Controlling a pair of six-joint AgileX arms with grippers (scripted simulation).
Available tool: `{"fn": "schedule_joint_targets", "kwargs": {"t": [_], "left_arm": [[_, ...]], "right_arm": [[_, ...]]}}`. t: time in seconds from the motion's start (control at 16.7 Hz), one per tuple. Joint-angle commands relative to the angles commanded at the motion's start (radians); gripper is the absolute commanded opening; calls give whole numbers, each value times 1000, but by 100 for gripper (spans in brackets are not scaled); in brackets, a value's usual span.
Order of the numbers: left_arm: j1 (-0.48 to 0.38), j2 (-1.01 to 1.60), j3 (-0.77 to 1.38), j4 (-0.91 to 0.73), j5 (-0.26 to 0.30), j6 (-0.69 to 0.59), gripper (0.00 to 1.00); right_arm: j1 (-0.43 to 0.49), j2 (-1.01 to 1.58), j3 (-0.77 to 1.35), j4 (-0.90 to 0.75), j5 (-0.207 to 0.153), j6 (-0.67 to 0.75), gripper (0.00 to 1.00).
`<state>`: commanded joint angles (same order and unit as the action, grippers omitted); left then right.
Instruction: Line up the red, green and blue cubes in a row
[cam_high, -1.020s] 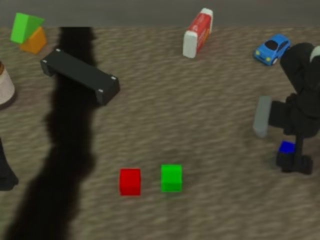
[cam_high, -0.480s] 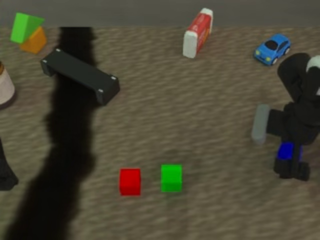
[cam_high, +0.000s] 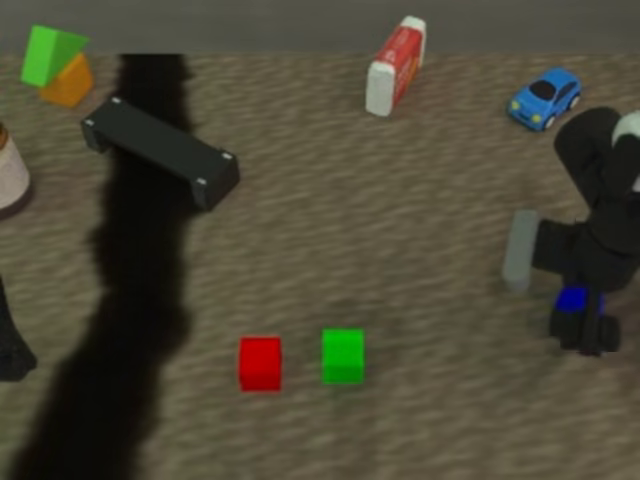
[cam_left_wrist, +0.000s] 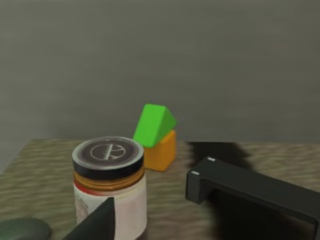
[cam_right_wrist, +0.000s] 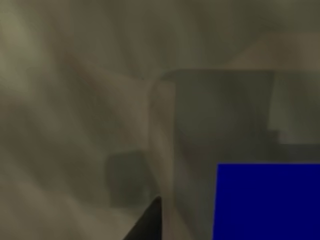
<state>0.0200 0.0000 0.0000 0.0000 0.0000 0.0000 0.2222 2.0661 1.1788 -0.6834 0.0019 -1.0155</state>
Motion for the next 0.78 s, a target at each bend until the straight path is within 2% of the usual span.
{"fn": "schedule_joint_targets", "kwargs": {"t": [0.18, 0.24, 0.78], "left_arm": [[0, 0, 0, 0, 0, 0, 100], [0, 0, 0, 0, 0, 0, 100], [0, 0, 0, 0, 0, 0, 100]], "right_arm": [[0, 0, 0, 0, 0, 0, 2], [0, 0, 0, 0, 0, 0, 0], [0, -22, 4, -23, -4, 9, 0]]}}
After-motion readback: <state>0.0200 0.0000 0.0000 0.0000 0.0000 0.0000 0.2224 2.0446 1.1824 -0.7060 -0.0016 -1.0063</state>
